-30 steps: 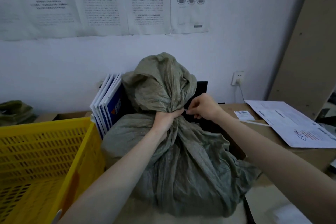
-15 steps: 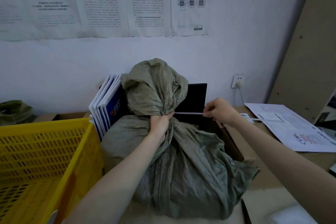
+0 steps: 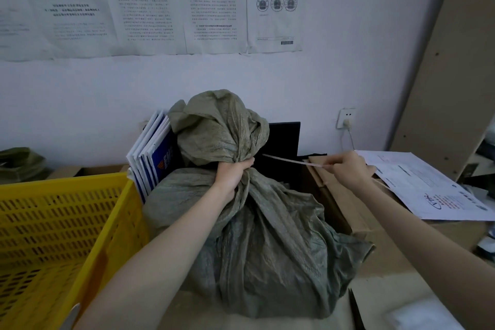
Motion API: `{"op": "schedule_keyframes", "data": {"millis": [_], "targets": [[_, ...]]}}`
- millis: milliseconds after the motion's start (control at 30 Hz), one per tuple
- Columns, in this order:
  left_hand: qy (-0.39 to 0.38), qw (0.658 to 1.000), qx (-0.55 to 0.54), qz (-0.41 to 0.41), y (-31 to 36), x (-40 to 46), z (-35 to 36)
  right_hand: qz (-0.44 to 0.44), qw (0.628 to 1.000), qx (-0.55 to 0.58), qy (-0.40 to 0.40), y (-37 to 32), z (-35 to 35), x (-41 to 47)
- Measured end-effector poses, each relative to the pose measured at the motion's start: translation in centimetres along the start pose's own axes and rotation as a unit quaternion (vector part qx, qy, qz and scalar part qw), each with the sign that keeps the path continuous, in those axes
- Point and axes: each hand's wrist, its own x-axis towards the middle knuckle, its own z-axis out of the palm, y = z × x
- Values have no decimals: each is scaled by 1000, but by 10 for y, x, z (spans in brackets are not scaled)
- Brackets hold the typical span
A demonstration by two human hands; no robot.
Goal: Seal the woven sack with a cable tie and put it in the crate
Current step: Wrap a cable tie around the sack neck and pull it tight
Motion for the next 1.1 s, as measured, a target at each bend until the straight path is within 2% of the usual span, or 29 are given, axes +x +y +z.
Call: {"op": "schedule_keyframes", "data": {"millis": [100,267,433,533,667,767,867,967,1100], "targets": [[-36,997,67,19,10,1,-1,-9,1000,-13,9,0,4,0],[-93,984,139,52,22,0,5,-55,997,5,-45,-19,20,-3],[-124,956,249,89,34,9,13,-58,992,94,-66,-45,31,-6],[-121,933,324,98,36,15,13,-58,988,132,-58,-51,32,-5],[-93,930,339,110,31,21,9,-39,980,197,6,-45,33,-1],[-72,922,352,144,33,15,16,-36,981,191,-11,-40,37,-1],[-76,904,380,179,33,15,22,-84,980,171,-63,-41,41,-5],[-104,887,413,181,36,18,20,-107,973,187,-79,-44,42,-1],[-164,830,496,195,49,19,16,-118,969,202,-75,-53,37,2]]}}
